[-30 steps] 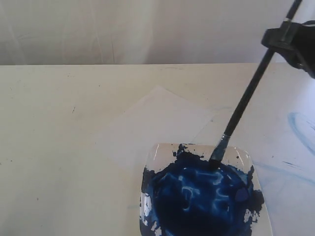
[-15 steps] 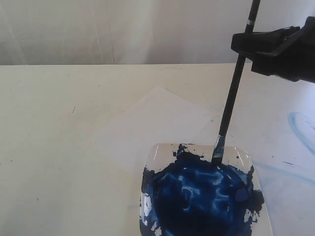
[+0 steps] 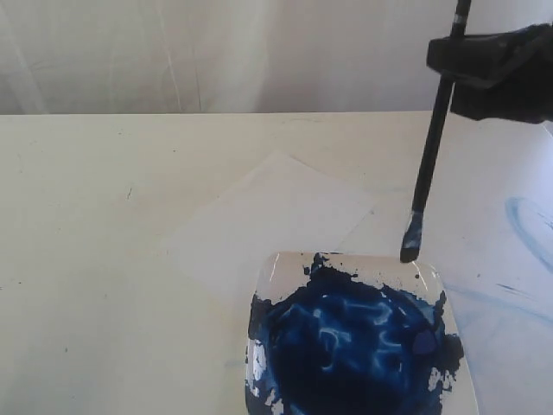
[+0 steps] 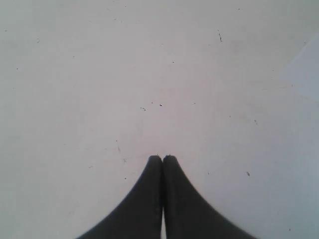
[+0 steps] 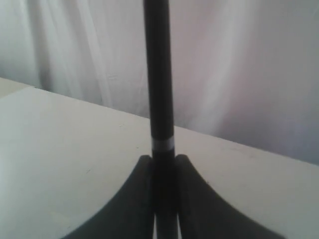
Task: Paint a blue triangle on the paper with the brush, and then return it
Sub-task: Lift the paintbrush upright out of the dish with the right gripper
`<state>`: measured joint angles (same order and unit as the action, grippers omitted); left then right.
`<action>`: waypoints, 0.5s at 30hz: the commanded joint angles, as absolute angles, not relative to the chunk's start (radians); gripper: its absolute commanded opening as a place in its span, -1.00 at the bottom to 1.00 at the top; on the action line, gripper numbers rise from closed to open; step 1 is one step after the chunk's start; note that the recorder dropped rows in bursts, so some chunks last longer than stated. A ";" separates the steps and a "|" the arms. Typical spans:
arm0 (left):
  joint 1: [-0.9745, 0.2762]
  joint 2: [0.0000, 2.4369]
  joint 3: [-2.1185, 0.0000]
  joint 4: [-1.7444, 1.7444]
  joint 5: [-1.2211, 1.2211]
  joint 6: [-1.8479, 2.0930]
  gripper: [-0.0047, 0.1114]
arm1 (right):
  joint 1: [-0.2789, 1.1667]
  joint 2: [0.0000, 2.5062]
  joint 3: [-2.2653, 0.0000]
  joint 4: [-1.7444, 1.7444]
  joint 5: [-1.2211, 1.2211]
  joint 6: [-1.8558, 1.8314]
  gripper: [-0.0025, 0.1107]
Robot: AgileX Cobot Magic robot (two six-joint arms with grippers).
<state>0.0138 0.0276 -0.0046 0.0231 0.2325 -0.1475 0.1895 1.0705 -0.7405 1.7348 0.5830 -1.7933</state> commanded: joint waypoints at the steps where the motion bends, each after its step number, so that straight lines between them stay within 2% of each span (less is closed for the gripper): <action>1: 0.015 0.030 0.000 0.023 0.235 -0.154 -0.92 | 0.191 1.060 -0.785 1.744 0.599 -1.898 -0.96; 15: 0.015 0.030 0.000 0.023 0.235 -0.154 -0.92 | 0.191 1.060 -0.804 1.744 0.728 -1.929 -0.96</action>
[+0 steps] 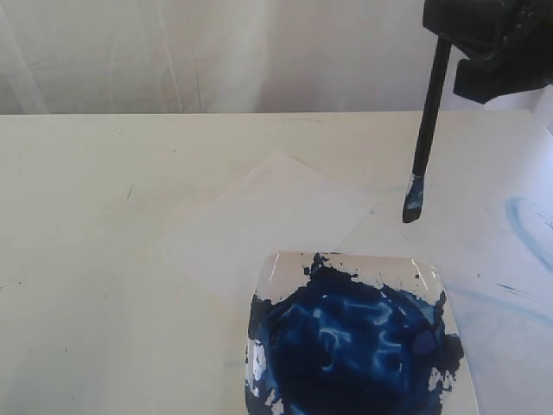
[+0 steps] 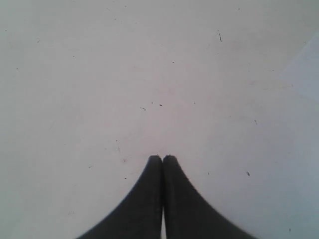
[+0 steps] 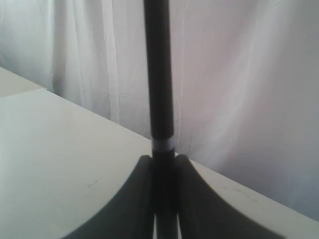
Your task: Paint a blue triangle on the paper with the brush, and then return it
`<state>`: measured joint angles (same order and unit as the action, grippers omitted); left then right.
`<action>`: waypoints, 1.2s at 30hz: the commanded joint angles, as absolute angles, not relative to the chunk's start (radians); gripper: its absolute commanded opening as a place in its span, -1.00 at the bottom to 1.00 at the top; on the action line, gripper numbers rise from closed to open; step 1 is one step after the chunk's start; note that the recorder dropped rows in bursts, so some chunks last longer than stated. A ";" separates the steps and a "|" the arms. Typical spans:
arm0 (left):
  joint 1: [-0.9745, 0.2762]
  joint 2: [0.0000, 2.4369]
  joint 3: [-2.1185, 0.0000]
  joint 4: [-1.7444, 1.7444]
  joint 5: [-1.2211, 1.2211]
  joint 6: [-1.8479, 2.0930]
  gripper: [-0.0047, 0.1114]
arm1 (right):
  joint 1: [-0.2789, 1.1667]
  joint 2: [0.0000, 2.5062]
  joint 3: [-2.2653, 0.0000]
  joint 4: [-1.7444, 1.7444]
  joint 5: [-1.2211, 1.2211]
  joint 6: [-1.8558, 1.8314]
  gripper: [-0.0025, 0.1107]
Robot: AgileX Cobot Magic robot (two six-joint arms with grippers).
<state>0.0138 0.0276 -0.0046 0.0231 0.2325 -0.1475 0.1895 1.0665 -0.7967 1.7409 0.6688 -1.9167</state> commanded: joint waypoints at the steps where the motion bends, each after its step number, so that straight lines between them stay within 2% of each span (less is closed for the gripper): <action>1: 0.015 0.030 0.000 0.023 0.235 -0.154 -0.92 | 0.191 1.060 -0.804 1.744 0.743 -1.925 -0.96; 7: 0.015 0.030 0.000 0.023 0.235 -0.154 -0.92 | 0.191 1.060 -0.804 1.744 0.818 -1.860 -0.96; 23: 0.015 0.030 0.000 0.023 0.235 -0.154 -0.92 | 0.191 1.060 -0.807 1.744 0.800 -1.755 -0.96; 29: 0.015 0.030 0.000 0.023 0.235 -0.154 -0.92 | 0.191 1.060 -0.839 1.511 0.612 -1.375 -0.96; 36: 0.015 0.030 0.000 0.023 0.235 -0.154 -0.92 | 0.209 1.045 -0.891 0.972 0.346 -0.625 -0.96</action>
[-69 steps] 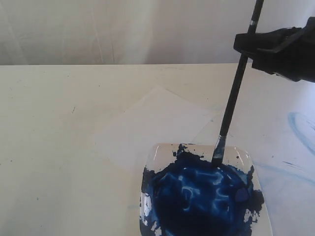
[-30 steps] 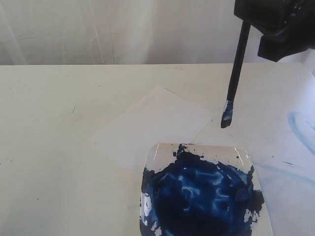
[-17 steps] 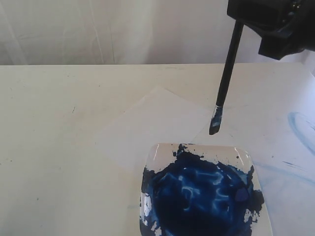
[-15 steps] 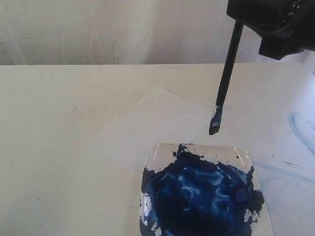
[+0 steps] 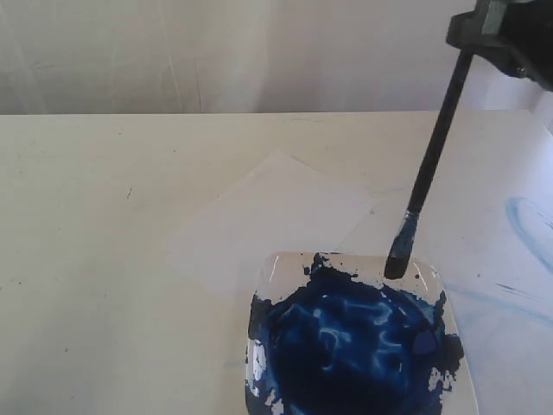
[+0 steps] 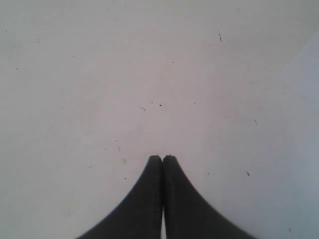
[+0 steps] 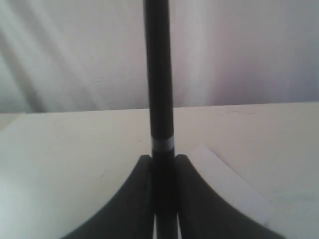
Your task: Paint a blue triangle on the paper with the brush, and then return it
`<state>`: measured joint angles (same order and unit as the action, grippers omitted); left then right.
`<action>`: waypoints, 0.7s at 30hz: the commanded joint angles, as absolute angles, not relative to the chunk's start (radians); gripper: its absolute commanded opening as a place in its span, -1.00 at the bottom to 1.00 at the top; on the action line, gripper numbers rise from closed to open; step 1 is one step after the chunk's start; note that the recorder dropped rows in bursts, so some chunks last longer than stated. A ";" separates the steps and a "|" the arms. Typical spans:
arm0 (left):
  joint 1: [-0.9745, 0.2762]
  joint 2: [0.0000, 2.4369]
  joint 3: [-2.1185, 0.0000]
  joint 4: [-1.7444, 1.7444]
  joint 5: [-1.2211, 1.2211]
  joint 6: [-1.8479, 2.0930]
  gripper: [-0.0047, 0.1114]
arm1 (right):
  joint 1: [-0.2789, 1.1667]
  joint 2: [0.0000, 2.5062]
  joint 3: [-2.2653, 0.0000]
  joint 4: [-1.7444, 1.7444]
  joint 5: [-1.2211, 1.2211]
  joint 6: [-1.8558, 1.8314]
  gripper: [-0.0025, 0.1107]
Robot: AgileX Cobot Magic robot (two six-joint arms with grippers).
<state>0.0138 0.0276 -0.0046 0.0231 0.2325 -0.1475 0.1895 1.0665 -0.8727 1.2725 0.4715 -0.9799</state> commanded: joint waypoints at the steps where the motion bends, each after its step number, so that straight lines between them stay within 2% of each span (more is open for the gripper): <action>1: 0.015 0.030 0.000 0.023 0.235 -0.154 -0.92 | 0.223 1.036 -0.891 0.885 0.312 -0.548 -0.96; 6: 0.015 0.030 0.000 0.023 0.235 -0.154 -0.92 | 0.335 0.982 -0.854 0.398 0.089 0.006 -0.96; 11: 0.015 0.030 0.000 0.023 0.235 -0.154 -0.92 | 0.433 0.959 -0.761 0.035 -0.130 0.300 -0.96; 16: 0.015 0.030 0.000 0.023 0.235 -0.154 -0.92 | 0.433 0.961 -0.682 -0.657 -0.393 0.883 -0.96; 21: 0.015 0.030 0.000 0.023 0.235 -0.154 -0.92 | 0.428 0.983 -0.673 -1.076 -0.491 1.046 -0.96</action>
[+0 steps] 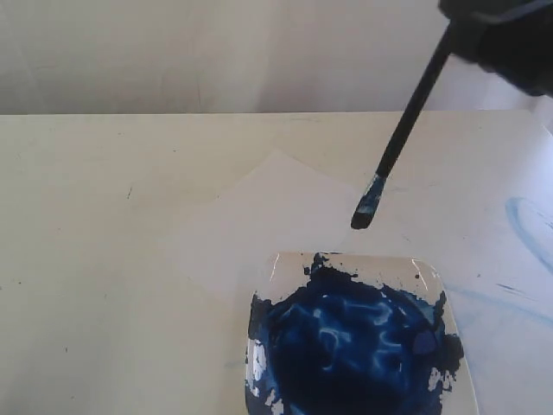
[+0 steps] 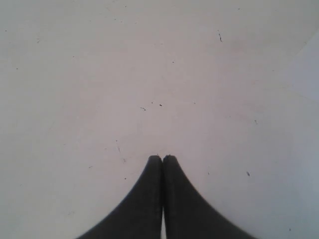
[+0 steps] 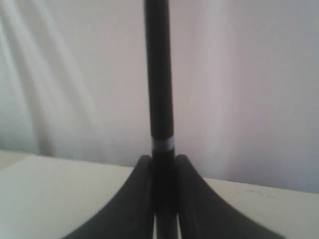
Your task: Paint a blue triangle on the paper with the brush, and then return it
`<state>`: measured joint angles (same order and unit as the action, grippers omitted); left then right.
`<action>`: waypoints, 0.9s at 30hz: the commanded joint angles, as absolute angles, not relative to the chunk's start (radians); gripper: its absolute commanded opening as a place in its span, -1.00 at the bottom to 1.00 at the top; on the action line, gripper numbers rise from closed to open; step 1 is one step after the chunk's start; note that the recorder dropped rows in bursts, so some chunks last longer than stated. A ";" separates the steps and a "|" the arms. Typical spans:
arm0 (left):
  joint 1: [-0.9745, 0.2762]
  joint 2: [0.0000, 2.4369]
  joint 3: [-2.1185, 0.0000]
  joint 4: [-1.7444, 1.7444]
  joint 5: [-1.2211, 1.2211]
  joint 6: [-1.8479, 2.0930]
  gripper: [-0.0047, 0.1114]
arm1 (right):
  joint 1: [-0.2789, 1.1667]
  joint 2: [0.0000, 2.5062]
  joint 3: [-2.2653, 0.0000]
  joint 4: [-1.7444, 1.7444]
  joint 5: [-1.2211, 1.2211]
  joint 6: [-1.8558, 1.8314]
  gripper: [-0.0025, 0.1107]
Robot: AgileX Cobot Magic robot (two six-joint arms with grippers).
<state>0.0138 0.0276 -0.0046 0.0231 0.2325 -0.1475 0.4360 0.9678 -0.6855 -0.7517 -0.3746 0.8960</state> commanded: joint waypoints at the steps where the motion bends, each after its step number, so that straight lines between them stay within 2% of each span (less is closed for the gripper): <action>1: 0.015 0.030 0.000 0.023 0.235 -0.154 -0.92 | 0.428 0.991 -0.673 -1.122 -0.506 1.059 -0.96; 9: 0.015 0.030 0.000 0.023 0.235 -0.154 -0.92 | 0.428 1.133 -0.673 -1.306 -0.793 1.051 -0.96; 24: 0.015 0.030 0.000 0.023 0.235 -0.154 -0.92 | 0.428 1.227 -0.666 -1.119 -0.800 0.780 -0.96; 27: 0.015 0.030 0.000 0.023 0.235 -0.154 -0.92 | 0.391 1.232 -0.634 -1.116 -0.890 0.712 -0.96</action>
